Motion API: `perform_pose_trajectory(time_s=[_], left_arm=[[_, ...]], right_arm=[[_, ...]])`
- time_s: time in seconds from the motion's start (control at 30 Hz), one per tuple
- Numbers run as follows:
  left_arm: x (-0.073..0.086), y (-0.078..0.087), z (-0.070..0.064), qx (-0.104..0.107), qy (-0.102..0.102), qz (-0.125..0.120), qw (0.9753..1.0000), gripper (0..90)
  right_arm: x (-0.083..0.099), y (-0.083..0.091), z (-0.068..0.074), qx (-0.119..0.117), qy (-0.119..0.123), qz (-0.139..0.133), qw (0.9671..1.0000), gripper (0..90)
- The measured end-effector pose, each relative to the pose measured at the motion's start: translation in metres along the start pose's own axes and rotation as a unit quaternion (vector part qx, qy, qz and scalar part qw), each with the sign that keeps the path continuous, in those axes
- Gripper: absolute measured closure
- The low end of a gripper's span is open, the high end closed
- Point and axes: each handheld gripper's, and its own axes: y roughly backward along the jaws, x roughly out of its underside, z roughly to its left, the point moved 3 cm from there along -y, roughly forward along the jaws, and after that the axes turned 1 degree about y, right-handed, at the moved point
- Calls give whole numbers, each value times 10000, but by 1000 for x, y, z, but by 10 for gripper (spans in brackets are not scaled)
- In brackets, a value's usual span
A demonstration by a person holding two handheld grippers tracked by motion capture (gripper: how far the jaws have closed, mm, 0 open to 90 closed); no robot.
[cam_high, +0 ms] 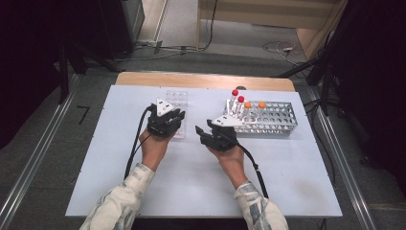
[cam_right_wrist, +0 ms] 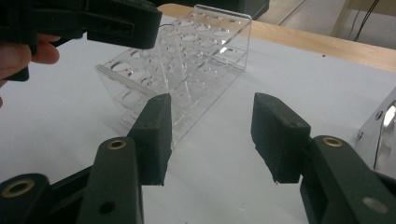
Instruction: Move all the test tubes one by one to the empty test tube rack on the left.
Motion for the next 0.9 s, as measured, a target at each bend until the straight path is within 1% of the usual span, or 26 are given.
perform_pose_trajectory(time_s=[0.1, 0.17, 0.23, 0.3, 0.37, 0.43, 0.47, 0.57, 0.67, 0.77, 0.9], left_arm=[[1, -1, -1, 24, 4, 41, 10000, 763], [1, -1, -1, 44, 30, 25, 10000, 752], [0, -1, -1, 62, 75, 8, 10000, 701], [-1, 1, 0, 100, 142, -13, 9998, 685], [-2, 2, 1, 140, 225, -39, 9996, 649], [-3, 4, 2, 157, 318, -59, 9994, 583], [-4, 4, 3, 142, 347, -70, 9993, 542], [-4, 5, 4, 9, 407, -93, 9991, 414], [-5, 6, 5, -40, 450, -87, 9989, 336], [-5, 6, 7, -111, 464, -87, 9988, 282], [-4, 6, 9, -169, 481, -73, 9987, 250]], right_arm=[[0, 0, 0, 1, -3, 8, 10000, 464], [0, 0, 0, -4, -5, 18, 10000, 464], [0, 0, -1, 12, -6, 24, 10000, 464], [0, 1, -2, 20, -4, 17, 10000, 464], [-1, 3, -3, 47, -2, 2, 10000, 464], [-3, 6, -6, 81, -12, -18, 10000, 463], [-3, 7, -8, 116, -13, -37, 9999, 462], [-5, 12, -15, 191, -12, -41, 9998, 449], [-7, 17, -23, 295, 1, -41, 9996, 441], [-6, 24, -33, 417, -45, -63, 9991, 436], [-3, 32, -49, 578, -130, -57, 9982, 435]])
